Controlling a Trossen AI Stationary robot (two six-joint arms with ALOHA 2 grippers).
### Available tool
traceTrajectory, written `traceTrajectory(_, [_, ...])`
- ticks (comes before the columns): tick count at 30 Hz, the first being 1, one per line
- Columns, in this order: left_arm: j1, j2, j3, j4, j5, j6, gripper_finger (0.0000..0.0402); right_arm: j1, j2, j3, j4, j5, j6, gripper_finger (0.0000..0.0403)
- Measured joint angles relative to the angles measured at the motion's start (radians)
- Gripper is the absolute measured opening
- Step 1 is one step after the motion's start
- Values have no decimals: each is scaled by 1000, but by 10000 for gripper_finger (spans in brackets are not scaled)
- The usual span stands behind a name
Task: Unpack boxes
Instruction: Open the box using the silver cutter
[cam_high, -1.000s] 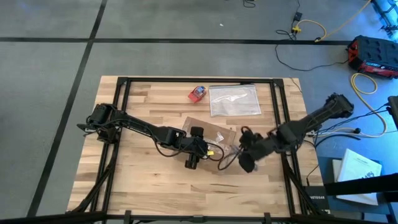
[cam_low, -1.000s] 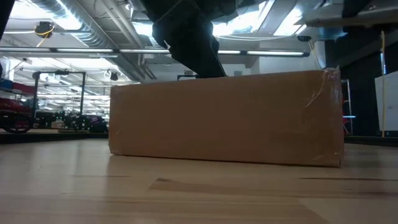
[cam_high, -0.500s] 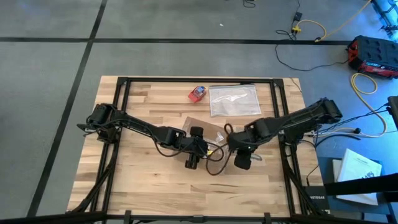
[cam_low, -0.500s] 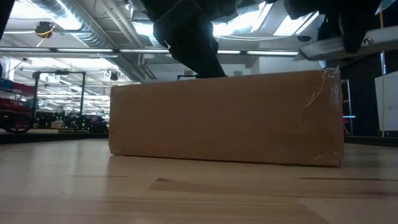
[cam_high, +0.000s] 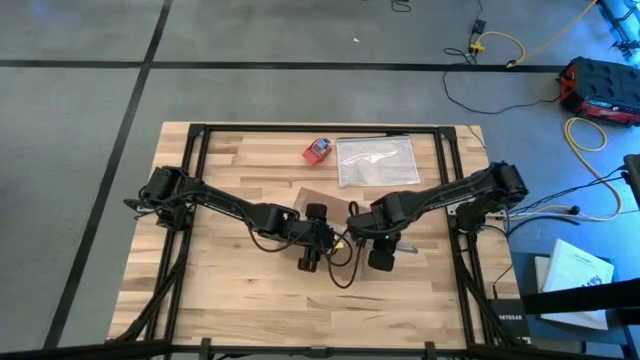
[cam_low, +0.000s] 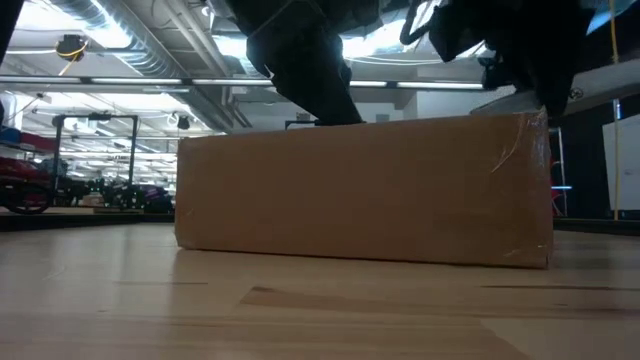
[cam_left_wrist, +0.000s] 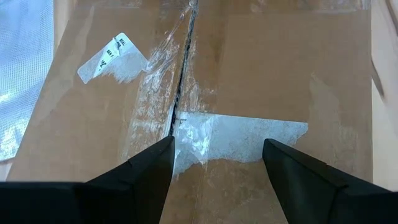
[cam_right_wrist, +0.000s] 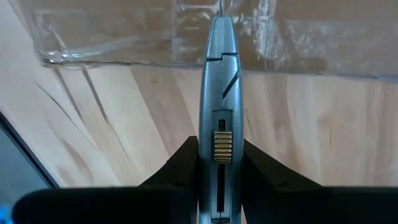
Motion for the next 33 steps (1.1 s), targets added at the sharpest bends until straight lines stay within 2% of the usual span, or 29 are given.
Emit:
traceTrajectory(24, [0, 0, -1, 20, 1, 0, 235, -33, 8, 0, 5, -17, -2, 61])
traceTrajectory(33, [1, 0, -1, 42, -2, 0, 235, -44, 27, -1, -1, -74, -14, 61])
